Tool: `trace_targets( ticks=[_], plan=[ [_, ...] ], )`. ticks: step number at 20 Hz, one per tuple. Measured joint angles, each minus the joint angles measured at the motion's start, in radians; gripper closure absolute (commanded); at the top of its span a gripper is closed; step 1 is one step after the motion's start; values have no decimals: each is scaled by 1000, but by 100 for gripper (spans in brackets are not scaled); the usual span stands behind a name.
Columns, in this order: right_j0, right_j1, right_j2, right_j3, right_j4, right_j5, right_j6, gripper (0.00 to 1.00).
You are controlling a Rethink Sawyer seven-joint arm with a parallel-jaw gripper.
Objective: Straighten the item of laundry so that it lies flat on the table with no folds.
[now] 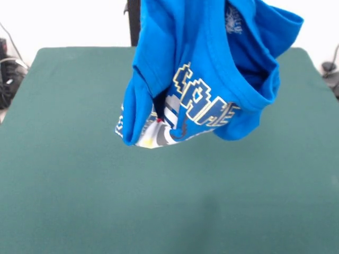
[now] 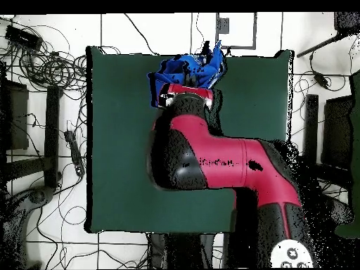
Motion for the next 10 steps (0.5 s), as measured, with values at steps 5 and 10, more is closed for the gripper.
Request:
trace_targets(
  ticks=[5,10],
  plan=[
    [44,40,-26,5,-2,-91,0,100],
    [91,95,-57,11,-4,-181,0,100]
  ],
)
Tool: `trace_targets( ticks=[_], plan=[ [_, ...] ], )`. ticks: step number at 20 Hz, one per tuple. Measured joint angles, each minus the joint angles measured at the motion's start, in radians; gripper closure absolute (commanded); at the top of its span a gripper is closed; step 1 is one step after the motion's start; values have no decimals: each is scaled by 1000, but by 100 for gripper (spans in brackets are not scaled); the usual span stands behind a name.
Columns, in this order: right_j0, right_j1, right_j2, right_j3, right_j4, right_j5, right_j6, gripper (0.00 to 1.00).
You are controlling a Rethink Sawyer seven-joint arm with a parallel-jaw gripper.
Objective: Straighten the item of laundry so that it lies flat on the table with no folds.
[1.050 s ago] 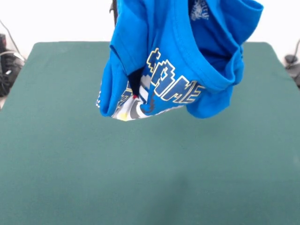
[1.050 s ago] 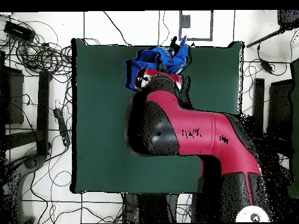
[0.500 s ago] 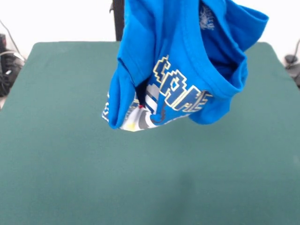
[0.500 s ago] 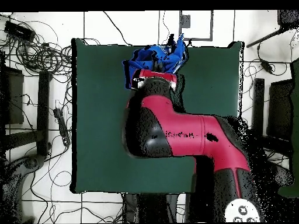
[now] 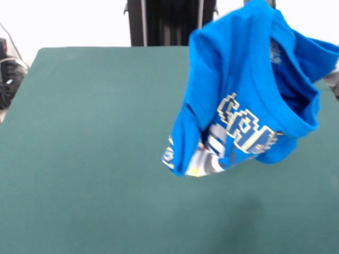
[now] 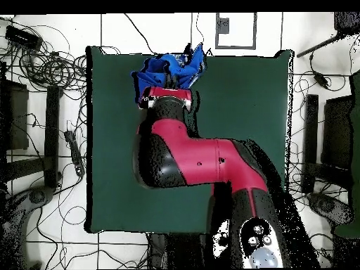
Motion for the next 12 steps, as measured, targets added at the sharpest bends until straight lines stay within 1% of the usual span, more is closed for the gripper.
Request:
trace_targets(
  ticks=[2,3,7,12],
  plan=[
    [11,15,-10,2,0,-24,0,100],
    [22,38,-20,4,-1,-53,0,100],
    [33,88,-33,8,-2,-106,0,100],
    [39,125,-43,15,-1,-124,0,100]
  ],
)
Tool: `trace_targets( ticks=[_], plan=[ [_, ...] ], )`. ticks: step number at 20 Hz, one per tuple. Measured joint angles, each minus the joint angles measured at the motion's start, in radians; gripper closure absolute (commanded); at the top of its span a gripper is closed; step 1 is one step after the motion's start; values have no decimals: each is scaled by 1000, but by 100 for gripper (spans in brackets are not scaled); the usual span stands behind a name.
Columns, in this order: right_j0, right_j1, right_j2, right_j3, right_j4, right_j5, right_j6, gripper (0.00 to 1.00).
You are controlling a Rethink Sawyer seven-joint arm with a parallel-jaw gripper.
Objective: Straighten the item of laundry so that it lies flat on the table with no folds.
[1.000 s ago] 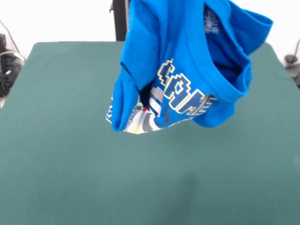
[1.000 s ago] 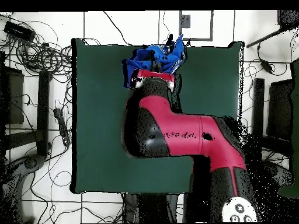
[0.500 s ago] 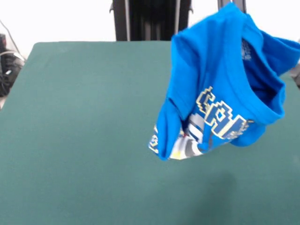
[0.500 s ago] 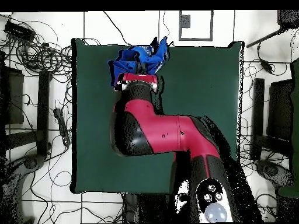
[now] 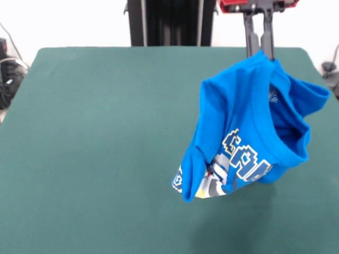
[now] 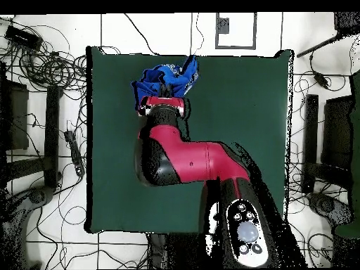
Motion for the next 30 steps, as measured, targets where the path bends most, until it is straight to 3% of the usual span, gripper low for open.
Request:
trace_targets(
  ticks=[6,9,11,15,18,19,23,30],
  plan=[
    [32,-23,-22,45,24,0,0,100],
    [-7,-60,14,74,15,10,0,100],
    [-62,-75,61,82,4,25,0,100],
    [-305,-77,250,78,-37,111,0,100],
    [-406,-64,316,68,-49,162,0,100],
    [-489,-45,365,56,-63,214,0,100],
    [-594,-7,420,30,-91,297,0,100],
    [-626,34,463,10,-136,348,0,100]
  ],
)
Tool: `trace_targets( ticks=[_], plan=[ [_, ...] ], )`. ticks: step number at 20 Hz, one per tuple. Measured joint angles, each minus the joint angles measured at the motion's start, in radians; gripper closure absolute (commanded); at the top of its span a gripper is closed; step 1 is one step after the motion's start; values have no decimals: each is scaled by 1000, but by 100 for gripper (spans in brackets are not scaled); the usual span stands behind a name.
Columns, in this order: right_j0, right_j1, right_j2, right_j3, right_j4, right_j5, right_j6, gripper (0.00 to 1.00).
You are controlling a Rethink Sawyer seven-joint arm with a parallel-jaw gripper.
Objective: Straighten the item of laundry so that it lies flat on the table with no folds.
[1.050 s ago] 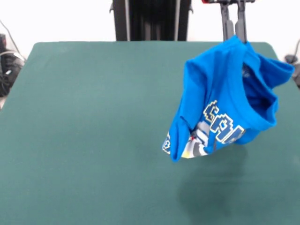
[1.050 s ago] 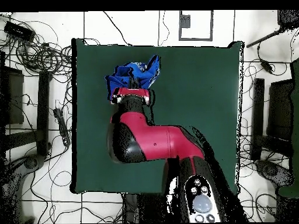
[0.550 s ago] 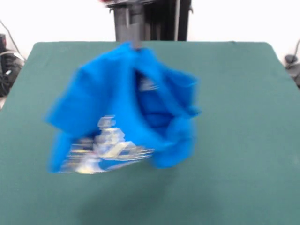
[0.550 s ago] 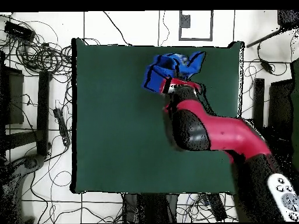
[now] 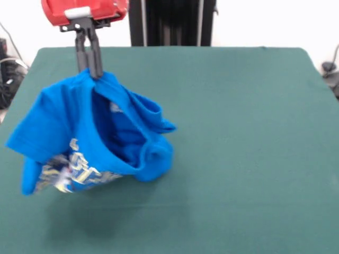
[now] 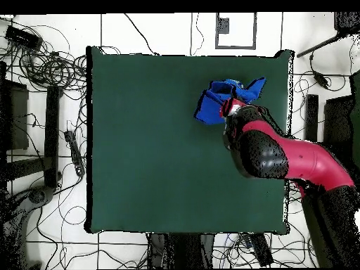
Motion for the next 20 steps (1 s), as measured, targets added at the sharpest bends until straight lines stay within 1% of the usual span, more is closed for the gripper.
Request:
trace_targets(
  ticks=[4,5,10,11,13,17,20],
  plan=[
    [18,11,13,-1,-28,0,0,100],
    [36,16,13,-1,-41,0,0,100],
    [75,17,13,-1,-62,0,0,100],
    [98,15,11,-1,-64,0,0,100],
    [114,11,7,-1,-65,0,0,100],
    [187,-16,-10,-1,-65,0,0,100],
    [224,-37,-20,-1,-62,0,0,100]
  ],
)
